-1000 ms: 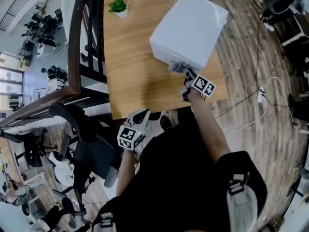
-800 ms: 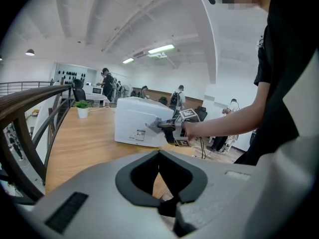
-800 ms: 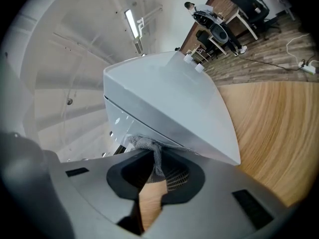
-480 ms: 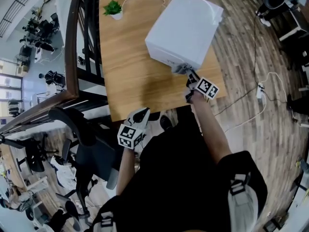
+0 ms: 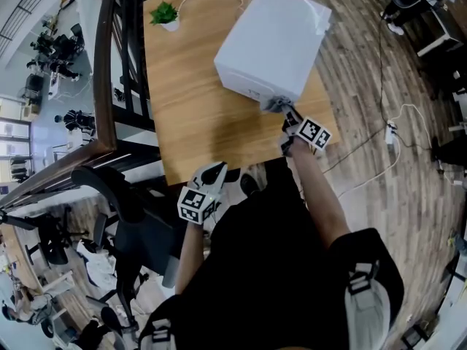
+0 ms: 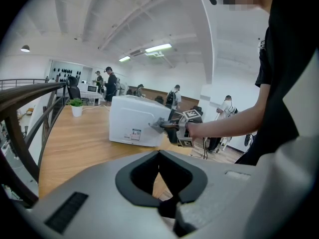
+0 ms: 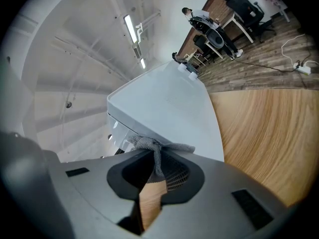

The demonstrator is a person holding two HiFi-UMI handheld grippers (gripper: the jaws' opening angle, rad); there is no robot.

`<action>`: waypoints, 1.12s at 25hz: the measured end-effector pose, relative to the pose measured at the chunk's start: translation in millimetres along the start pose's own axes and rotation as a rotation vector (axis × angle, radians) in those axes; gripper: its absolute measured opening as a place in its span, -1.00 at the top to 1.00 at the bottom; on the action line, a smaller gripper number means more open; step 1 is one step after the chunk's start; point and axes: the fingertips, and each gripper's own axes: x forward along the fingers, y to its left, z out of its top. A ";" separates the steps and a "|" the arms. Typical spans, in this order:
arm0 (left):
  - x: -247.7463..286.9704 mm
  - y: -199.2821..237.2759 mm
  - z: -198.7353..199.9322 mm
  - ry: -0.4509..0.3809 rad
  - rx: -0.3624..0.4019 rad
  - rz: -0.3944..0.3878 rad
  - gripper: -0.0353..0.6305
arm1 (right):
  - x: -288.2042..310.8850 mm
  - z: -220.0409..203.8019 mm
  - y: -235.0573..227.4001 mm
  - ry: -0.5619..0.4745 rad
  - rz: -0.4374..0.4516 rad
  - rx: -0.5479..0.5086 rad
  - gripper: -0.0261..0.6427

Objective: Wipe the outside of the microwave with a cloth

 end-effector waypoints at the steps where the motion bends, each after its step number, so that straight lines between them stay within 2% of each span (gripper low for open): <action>1: -0.2 0.2 -0.5 0.001 -0.002 0.000 0.89 | -0.6 0.1 -0.5 -0.001 -0.002 -0.001 0.79; 14: 2.3 4.3 -6.0 0.008 -0.023 0.000 0.89 | -7.5 0.6 -8.3 0.004 -0.001 0.001 0.79; 28: 18.6 11.9 2.4 0.025 -0.034 0.008 0.89 | 5.5 -19.3 -40.8 0.105 -0.055 -0.022 0.79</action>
